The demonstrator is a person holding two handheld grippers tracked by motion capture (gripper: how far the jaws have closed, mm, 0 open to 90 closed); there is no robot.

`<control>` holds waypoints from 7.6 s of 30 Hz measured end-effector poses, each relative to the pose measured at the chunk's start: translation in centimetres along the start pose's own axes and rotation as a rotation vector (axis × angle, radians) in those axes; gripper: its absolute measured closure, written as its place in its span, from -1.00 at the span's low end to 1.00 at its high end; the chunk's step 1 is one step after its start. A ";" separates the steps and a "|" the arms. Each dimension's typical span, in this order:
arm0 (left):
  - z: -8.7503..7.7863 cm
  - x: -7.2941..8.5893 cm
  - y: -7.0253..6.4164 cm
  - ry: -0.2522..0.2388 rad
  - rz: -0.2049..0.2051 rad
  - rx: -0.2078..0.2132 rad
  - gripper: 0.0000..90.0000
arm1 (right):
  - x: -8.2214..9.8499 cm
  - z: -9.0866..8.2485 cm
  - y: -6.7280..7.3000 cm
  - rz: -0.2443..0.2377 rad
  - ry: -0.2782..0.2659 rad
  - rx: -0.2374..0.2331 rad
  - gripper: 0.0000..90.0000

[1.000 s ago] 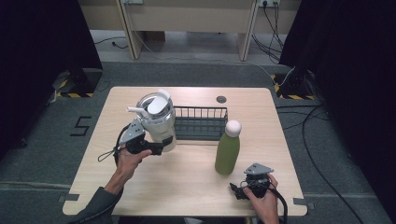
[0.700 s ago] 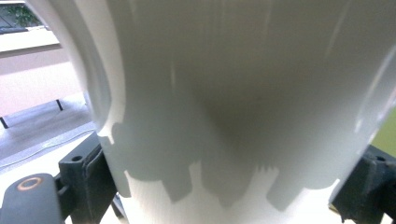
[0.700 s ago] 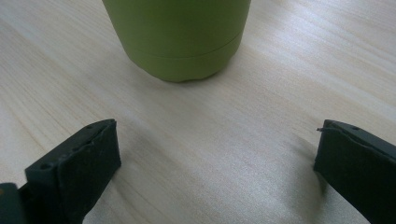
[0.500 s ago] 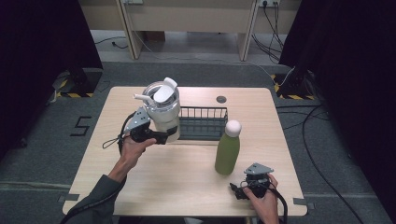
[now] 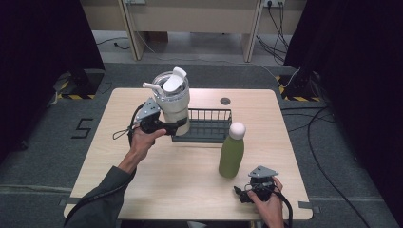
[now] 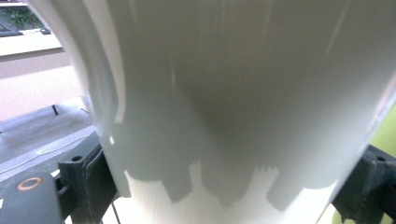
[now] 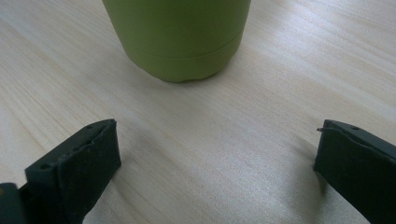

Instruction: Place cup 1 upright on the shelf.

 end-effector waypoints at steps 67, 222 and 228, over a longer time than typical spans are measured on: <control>7.1 5.6 2.1 0.125 -0.042 -0.031 -0.77 | 0.0 0.0 0.0 0.001 0.002 -0.002 -0.99; -9.3 9.8 -2.9 0.194 -0.046 0.025 -0.67 | 0.0 0.0 0.0 0.004 -0.001 -0.002 -0.99; -9.8 10.5 -3.5 0.184 -0.065 0.025 -0.68 | 0.0 0.0 0.0 0.005 0.000 -0.002 -0.99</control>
Point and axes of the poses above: each handheld gripper's, and its own axes: z roughly forward along the jaws, x roughly out of its underside, y roughly to its left, the point moved 7 cm from there along z, roughly forward along the jaws, and after that the axes turned 14 degrees about z, right-handed, at the moved point
